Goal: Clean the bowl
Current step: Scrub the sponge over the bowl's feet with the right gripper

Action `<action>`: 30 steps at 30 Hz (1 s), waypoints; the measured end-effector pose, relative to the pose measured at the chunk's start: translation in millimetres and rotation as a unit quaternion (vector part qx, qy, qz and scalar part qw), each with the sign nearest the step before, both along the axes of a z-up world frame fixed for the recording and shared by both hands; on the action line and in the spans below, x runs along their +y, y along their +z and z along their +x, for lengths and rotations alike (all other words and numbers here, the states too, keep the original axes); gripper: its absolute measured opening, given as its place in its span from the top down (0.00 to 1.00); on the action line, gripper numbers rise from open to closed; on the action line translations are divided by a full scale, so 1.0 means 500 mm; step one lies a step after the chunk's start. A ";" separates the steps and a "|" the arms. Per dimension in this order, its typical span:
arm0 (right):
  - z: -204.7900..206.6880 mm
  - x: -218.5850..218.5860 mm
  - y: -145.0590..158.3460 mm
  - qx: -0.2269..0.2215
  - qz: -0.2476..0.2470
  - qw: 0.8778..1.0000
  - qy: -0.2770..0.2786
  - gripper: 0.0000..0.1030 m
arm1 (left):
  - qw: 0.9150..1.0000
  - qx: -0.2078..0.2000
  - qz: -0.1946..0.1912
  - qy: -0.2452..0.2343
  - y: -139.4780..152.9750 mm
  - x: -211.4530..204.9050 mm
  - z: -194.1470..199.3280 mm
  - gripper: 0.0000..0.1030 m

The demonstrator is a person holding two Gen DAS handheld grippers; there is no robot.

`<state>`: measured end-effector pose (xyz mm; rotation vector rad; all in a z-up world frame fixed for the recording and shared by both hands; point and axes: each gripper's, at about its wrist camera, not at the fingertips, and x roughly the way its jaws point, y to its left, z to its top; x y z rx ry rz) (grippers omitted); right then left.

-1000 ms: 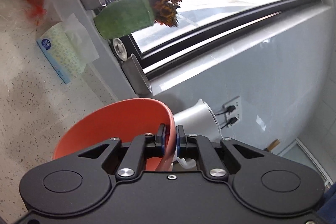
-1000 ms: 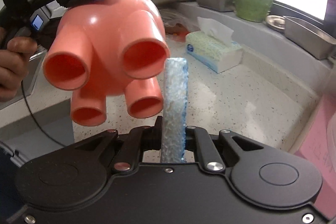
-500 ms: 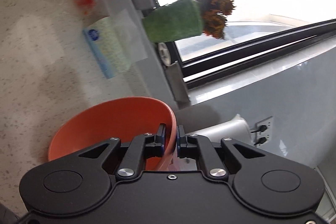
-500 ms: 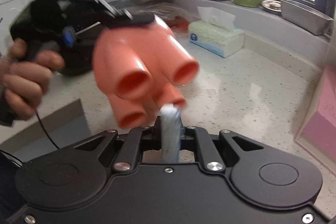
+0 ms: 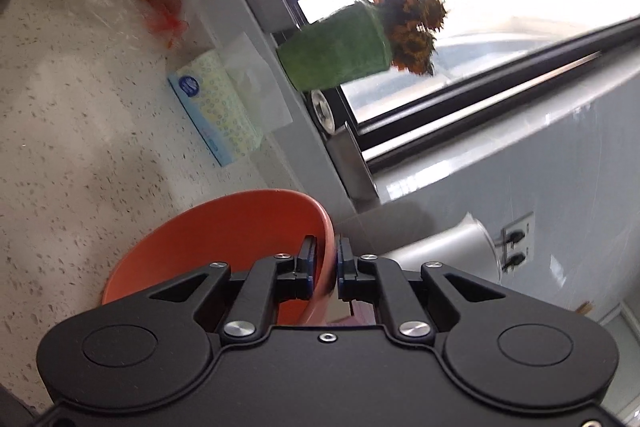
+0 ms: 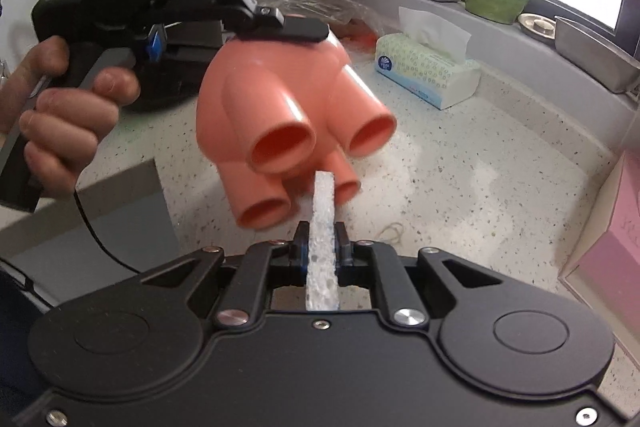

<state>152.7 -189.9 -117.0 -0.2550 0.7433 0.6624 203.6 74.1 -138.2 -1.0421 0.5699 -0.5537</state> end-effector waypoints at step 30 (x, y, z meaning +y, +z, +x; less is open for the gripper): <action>0.004 0.071 0.078 0.035 0.019 0.999 -0.034 0.89 | 0.984 0.088 0.145 0.058 0.075 -0.054 0.099 0.88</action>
